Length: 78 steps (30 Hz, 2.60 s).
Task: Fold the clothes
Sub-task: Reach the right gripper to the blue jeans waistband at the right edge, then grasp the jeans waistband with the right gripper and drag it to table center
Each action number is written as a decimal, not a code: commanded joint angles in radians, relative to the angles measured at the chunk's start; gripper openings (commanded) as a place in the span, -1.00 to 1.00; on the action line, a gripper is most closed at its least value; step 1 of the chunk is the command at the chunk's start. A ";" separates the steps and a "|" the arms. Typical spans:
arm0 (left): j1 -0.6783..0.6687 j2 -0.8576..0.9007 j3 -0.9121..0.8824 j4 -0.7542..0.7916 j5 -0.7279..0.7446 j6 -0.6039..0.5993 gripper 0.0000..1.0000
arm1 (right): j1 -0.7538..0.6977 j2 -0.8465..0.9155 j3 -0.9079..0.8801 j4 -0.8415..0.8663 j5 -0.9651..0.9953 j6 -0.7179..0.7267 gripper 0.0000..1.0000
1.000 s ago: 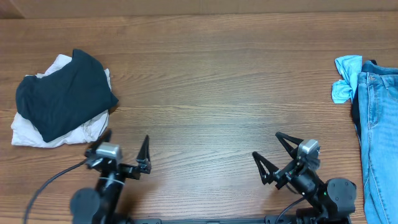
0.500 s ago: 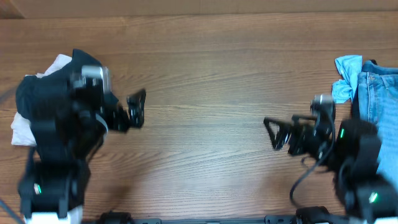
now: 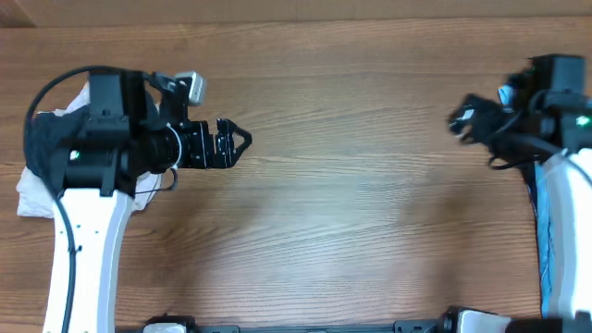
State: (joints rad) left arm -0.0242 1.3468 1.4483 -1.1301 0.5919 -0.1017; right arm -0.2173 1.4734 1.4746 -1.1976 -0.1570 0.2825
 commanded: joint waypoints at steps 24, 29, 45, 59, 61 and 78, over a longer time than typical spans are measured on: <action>-0.004 0.097 0.013 -0.035 0.026 0.035 1.00 | -0.426 0.586 0.032 0.587 0.007 0.089 0.45; -0.004 0.097 0.013 -0.029 0.026 0.034 1.00 | -0.425 0.591 0.032 0.579 0.006 0.097 -0.66; -0.004 0.097 0.013 0.010 0.026 0.035 1.00 | -0.393 0.212 0.084 0.425 -0.140 0.103 -0.92; 0.000 0.097 0.016 0.011 0.026 0.035 1.00 | 0.087 0.180 0.085 0.403 -0.528 -0.092 -0.92; 0.000 0.097 0.025 0.012 0.026 0.035 1.00 | 0.199 0.180 0.085 0.410 -0.525 -0.141 -0.92; 0.076 0.097 0.414 -0.116 -0.293 0.128 1.00 | 1.025 0.360 0.084 0.556 -0.288 -0.209 -0.92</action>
State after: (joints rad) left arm 0.0479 1.4475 1.8256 -1.2366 0.3763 -0.0151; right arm 0.7372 1.8301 1.5291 -0.6743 -0.4343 0.0845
